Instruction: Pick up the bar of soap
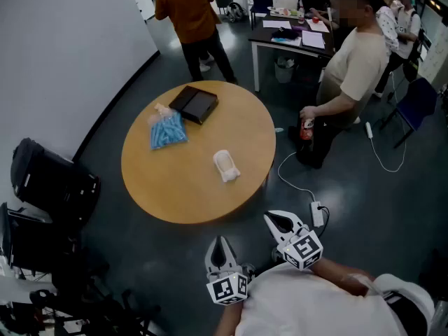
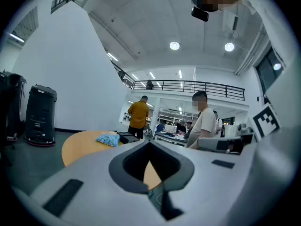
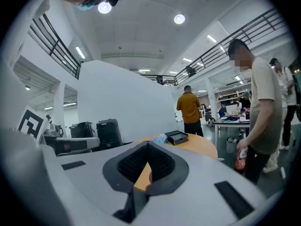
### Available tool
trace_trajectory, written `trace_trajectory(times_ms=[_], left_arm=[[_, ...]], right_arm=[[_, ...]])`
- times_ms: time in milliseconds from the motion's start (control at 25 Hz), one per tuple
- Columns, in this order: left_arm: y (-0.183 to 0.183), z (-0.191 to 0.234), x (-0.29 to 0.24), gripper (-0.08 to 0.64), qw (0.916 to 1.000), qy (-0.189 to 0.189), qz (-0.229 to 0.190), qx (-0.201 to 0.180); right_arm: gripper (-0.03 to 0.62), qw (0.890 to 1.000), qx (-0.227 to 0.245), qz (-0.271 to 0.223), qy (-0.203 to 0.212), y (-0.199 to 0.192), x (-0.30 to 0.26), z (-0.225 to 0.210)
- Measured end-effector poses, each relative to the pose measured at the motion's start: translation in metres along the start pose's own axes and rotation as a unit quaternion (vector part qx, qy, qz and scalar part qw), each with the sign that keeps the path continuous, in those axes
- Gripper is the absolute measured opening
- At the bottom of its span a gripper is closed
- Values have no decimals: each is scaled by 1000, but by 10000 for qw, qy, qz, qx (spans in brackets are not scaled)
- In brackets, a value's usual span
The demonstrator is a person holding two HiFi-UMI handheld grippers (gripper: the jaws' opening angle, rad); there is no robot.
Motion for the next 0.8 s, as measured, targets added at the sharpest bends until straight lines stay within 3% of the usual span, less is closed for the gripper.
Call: trace_trajectory(times_ms=[800], left_arm=[[-6,-18,0,5,9998,213,42,2]], right_arm=[[12,9998,-130,-45,165,1,10,-16]])
Point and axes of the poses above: the fingertips, and each gripper's own axes: x backward along the fingers, z to its left, y out of its top, the point moved 10 cm from there along x, backward along the fingers, and after that the axes turned 1 degree about z, right-handed, at the moved point
